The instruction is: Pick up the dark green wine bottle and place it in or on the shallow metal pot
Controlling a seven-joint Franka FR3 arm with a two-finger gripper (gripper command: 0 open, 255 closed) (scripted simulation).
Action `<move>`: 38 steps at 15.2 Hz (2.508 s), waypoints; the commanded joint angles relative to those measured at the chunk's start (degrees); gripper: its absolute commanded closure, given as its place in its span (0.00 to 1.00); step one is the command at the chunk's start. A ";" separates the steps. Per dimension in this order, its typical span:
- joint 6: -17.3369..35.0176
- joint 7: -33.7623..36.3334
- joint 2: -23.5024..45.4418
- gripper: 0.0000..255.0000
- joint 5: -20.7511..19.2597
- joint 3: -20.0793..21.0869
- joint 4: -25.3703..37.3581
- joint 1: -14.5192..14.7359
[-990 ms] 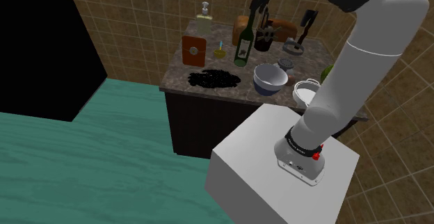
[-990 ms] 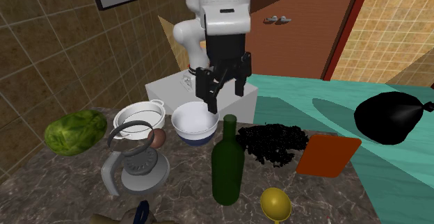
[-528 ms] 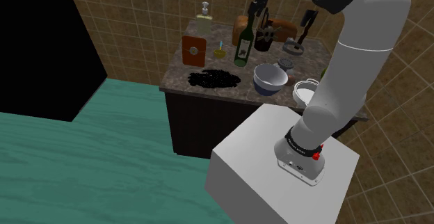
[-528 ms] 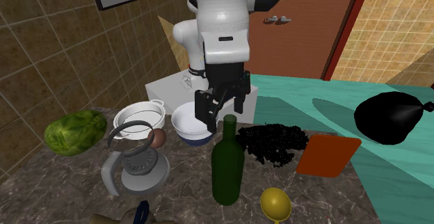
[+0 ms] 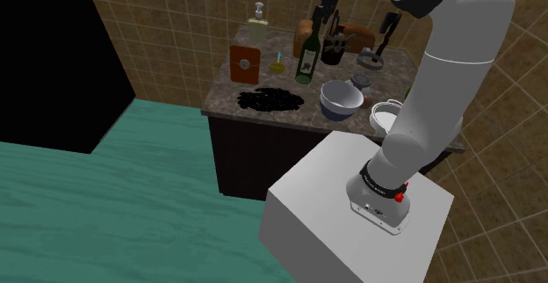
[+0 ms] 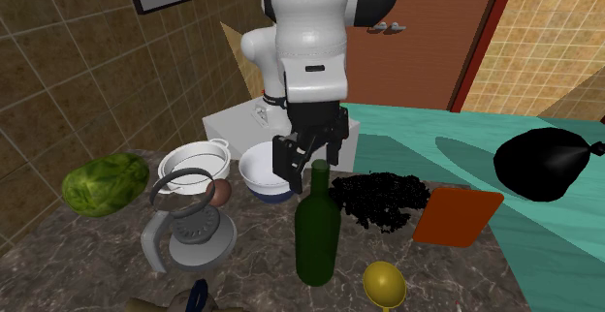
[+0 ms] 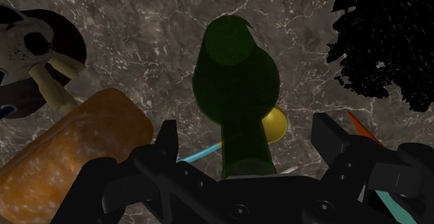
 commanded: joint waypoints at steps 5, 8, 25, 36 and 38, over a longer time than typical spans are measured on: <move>0.00 -0.01 0.02 1.00 0.01 0.00 0.02 -0.01; 0.00 0.00 0.01 1.00 0.00 0.00 0.02 0.00; -10.28 1.11 -1.14 1.00 -1.06 -0.49 9.34 -0.35; -16.50 0.73 -4.59 1.00 -2.60 -1.34 12.44 -0.72; -16.23 0.16 -8.60 1.00 -4.40 -1.92 8.58 -0.55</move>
